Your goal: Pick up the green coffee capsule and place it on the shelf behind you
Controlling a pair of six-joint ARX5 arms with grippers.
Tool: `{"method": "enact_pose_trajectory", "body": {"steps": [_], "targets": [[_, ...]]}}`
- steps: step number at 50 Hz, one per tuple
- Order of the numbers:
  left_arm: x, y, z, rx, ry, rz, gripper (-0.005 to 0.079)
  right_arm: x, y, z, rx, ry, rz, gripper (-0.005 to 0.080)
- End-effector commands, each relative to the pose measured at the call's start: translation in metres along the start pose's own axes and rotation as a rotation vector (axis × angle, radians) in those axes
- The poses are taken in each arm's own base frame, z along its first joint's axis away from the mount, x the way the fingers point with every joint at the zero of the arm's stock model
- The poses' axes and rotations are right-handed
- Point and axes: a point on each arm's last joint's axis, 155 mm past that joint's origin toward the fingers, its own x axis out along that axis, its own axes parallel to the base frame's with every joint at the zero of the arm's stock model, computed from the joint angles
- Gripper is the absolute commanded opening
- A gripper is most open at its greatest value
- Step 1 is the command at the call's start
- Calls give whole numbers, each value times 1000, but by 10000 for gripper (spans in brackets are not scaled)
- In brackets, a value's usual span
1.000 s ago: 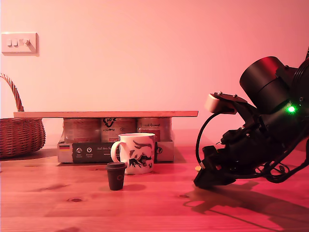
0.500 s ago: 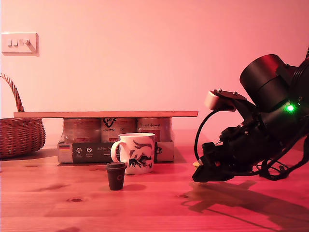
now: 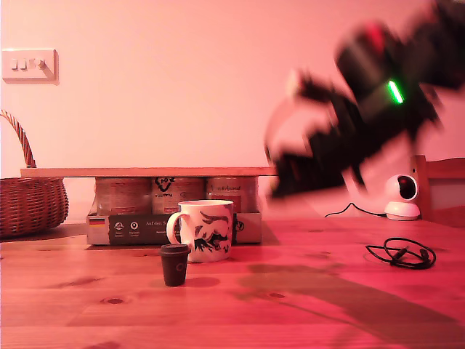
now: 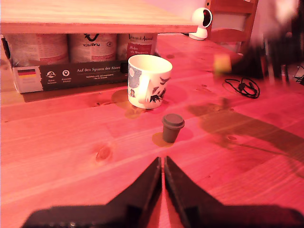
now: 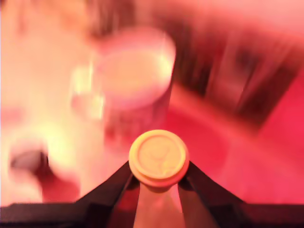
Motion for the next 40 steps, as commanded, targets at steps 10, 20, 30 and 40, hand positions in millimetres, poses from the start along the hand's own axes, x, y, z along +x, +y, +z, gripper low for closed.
{"method": "enact_pose_trajectory", "body": {"steps": [10, 20, 30, 40], "targets": [[-1, -2, 2, 11, -7, -6, -21, -1, -9, 55, -14, -51, -13, 136], [-1, -2, 2, 11, -7, -6, -21, -13, -34, 100, -15, -117, -59, 137], [-1, -2, 2, 11, -7, -6, -21, -26, -59, 138, -21, -193, -109, 137], [-1, -2, 2, 11, -7, -6, -21, -24, -72, 163, -27, -228, -126, 137]]}}
